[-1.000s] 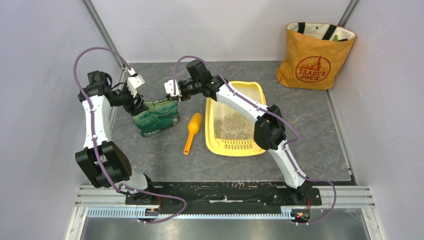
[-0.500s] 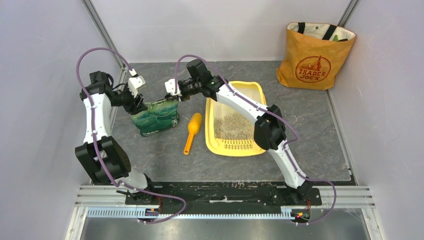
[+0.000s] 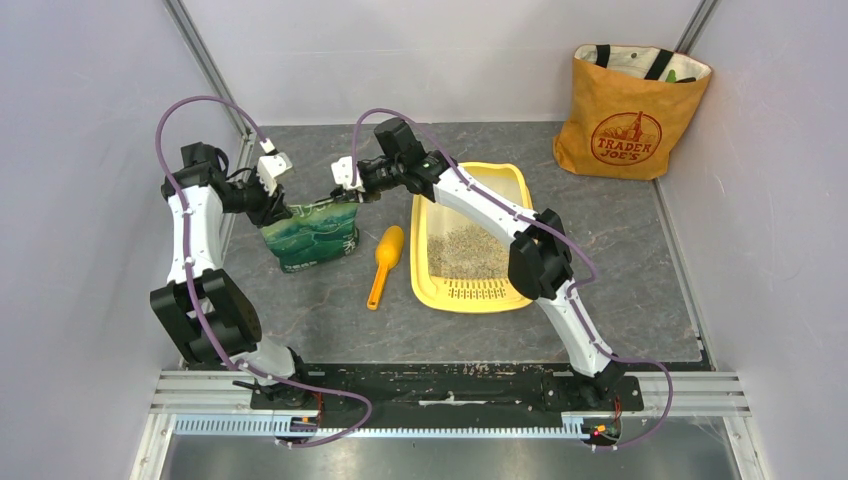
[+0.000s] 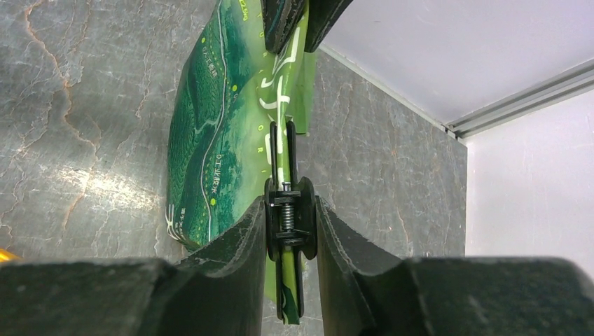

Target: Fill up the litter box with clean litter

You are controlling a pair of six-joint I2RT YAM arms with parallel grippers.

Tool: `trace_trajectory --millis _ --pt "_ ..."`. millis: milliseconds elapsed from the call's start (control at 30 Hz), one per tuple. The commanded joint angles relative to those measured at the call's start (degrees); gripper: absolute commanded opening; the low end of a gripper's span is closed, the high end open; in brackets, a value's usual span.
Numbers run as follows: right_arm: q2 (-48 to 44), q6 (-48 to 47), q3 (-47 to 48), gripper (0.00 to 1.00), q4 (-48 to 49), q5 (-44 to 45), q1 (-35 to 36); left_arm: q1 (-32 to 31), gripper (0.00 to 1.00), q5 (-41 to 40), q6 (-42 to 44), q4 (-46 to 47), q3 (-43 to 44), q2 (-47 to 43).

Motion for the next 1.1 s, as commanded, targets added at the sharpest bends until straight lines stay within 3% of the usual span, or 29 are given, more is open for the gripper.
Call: trace_trajectory --millis 0,100,267,533,700,1067 --pt "-4.95 2.61 0.14 0.4 2.53 -0.68 0.2 -0.05 0.32 0.64 1.12 0.94 0.17 -0.57" --pt "-4.67 4.03 0.59 0.54 2.69 0.06 0.38 -0.14 0.31 1.25 1.71 0.95 -0.18 -1.03" --pt "-4.42 4.2 0.59 0.54 2.88 0.44 0.58 -0.24 0.31 1.42 2.09 0.98 -0.55 -1.25" --pt "-3.35 2.99 2.08 0.39 0.67 0.75 0.63 -0.27 0.31 1.23 2.47 0.94 -0.72 -1.74" --pt "-3.61 1.87 2.79 0.02 -0.99 -0.25 0.57 -0.23 0.3 0.99 2.59 0.92 -0.53 -1.5" --pt "-6.37 8.63 4.76 0.0 6.36 0.22 -0.52 -0.23 0.3 0.21 2.14 0.92 -1.08 -1.25"
